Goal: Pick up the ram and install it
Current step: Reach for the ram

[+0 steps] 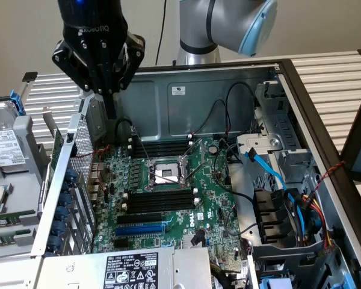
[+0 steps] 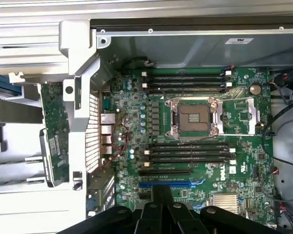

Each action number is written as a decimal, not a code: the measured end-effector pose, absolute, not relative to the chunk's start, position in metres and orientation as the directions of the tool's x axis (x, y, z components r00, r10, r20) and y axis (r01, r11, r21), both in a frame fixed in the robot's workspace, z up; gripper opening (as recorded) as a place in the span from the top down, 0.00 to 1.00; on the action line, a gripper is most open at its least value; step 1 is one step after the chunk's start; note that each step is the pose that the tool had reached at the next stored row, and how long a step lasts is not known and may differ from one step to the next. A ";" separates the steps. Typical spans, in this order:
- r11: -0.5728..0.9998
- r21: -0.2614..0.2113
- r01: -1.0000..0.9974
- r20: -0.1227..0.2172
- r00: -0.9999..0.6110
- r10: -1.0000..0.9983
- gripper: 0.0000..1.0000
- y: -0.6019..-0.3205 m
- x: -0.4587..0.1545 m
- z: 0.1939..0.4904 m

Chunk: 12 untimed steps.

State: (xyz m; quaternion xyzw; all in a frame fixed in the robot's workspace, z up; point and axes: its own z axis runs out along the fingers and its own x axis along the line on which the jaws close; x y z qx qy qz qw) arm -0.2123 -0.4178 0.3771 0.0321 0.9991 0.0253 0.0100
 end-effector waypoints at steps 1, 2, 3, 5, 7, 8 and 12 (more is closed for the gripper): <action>0.997 0.052 0.063 -0.018 -0.998 0.064 0.89 -0.418 -0.216 0.376; 0.997 0.052 0.062 -0.018 -0.998 0.063 0.89 -0.419 -0.219 0.375; 0.997 0.053 0.061 -0.018 -0.998 0.062 0.89 -0.419 -0.223 0.374; 0.997 0.054 0.059 -0.018 -0.998 0.060 0.89 -0.420 -0.231 0.373; 0.997 0.055 0.058 -0.018 -0.998 0.059 0.89 -0.421 -0.239 0.371; 0.997 0.056 0.057 -0.018 -0.998 0.058 0.89 -0.421 -0.244 0.370; 0.997 0.057 0.054 -0.018 -0.998 0.055 0.89 -0.422 -0.258 0.369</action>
